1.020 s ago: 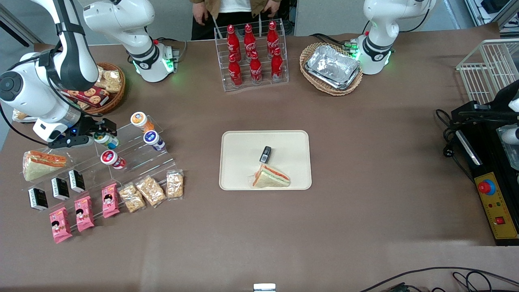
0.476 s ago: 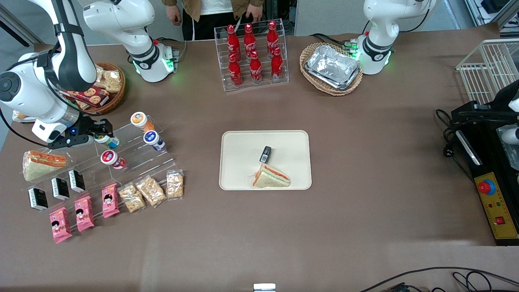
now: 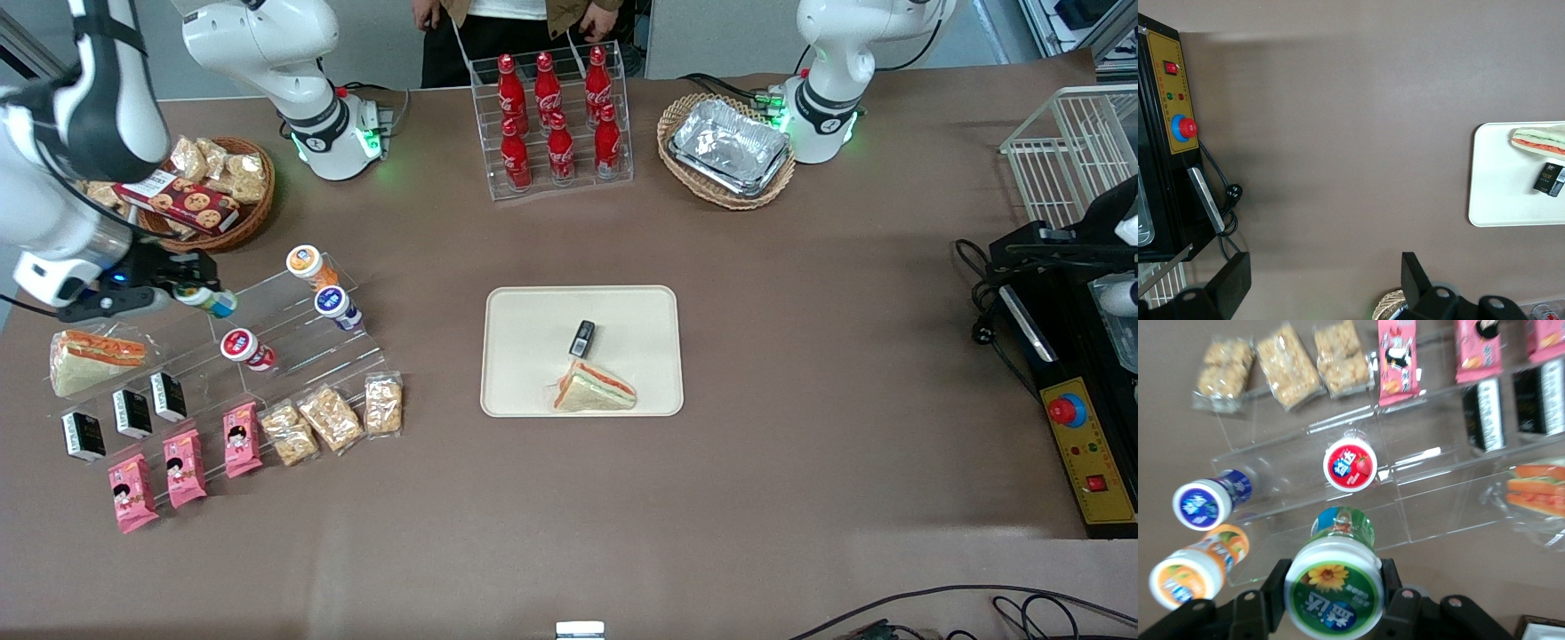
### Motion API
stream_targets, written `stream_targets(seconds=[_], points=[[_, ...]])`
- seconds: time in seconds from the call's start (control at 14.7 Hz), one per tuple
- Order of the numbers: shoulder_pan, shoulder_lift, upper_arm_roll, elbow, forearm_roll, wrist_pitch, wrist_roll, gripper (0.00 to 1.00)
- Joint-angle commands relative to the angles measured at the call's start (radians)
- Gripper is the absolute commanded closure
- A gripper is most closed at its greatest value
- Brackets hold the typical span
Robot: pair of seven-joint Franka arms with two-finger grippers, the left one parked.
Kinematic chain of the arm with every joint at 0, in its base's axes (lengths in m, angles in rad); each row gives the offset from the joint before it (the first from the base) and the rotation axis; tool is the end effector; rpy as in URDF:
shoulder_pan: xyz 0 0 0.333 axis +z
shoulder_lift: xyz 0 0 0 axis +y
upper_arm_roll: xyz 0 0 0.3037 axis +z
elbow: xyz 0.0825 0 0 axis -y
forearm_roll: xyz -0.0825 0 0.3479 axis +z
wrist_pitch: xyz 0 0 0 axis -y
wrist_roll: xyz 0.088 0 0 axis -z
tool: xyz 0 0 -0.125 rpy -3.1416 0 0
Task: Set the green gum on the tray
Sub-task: 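Lift the green tub and carry it toward the cream tray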
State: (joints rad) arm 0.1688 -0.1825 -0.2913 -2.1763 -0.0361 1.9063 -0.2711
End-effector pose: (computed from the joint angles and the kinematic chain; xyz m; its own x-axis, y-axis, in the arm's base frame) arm 0.4505 -0.0624 0.4431 0.9818 0.1696 -0.0857 0.1663 -0.9851 -0.0439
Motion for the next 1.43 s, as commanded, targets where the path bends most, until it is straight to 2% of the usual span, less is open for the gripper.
stream_targets(seconds=[0.0,0.2,0.34,0.54,0.88,1.02,1.36], points=[[0.037,0.047,-0.002,0.221,-0.015,-0.183,-0.002,0.83],[0.044,0.112,0.003,0.428,0.007,-0.373,0.01,0.83],[0.084,0.138,0.006,0.528,0.053,-0.465,0.048,0.83],[0.147,0.129,0.009,0.556,0.183,-0.532,0.258,0.83],[0.432,0.135,0.009,0.587,0.193,-0.527,0.704,0.82],[0.541,0.167,0.006,0.587,0.188,-0.483,0.837,0.82],[0.659,0.244,0.006,0.48,0.18,-0.279,0.972,0.82]])
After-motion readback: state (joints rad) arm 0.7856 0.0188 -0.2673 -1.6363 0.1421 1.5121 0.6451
